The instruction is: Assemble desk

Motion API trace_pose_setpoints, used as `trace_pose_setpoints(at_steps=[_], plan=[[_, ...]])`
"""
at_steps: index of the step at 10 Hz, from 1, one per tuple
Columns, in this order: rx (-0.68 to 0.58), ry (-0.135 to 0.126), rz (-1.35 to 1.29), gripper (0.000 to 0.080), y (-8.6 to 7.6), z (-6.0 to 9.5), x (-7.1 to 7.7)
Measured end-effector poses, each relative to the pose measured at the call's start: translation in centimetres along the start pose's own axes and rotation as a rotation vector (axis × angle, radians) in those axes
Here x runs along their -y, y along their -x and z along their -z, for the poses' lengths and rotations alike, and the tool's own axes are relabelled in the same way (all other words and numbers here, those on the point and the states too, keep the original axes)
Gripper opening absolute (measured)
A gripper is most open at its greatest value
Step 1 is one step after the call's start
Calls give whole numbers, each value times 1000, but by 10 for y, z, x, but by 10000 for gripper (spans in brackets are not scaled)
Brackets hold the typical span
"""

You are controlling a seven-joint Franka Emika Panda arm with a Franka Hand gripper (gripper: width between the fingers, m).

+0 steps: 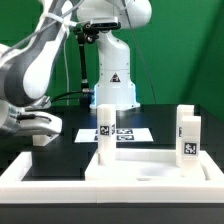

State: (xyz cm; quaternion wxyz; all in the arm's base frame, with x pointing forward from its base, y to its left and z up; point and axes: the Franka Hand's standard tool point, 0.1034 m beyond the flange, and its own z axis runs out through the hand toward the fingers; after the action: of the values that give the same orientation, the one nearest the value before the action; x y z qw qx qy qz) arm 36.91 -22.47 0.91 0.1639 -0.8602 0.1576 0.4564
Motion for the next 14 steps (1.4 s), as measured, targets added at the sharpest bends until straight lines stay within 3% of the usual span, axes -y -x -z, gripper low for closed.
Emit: trace_pose_setpoints(at_steps=[1, 4, 6, 14], plan=[[0, 6, 0, 649, 1, -7, 3], [-2, 3, -3, 621, 0, -7, 1], [-2, 3, -3, 286, 0, -7, 0], [-5, 3, -1, 290, 1, -5, 1]])
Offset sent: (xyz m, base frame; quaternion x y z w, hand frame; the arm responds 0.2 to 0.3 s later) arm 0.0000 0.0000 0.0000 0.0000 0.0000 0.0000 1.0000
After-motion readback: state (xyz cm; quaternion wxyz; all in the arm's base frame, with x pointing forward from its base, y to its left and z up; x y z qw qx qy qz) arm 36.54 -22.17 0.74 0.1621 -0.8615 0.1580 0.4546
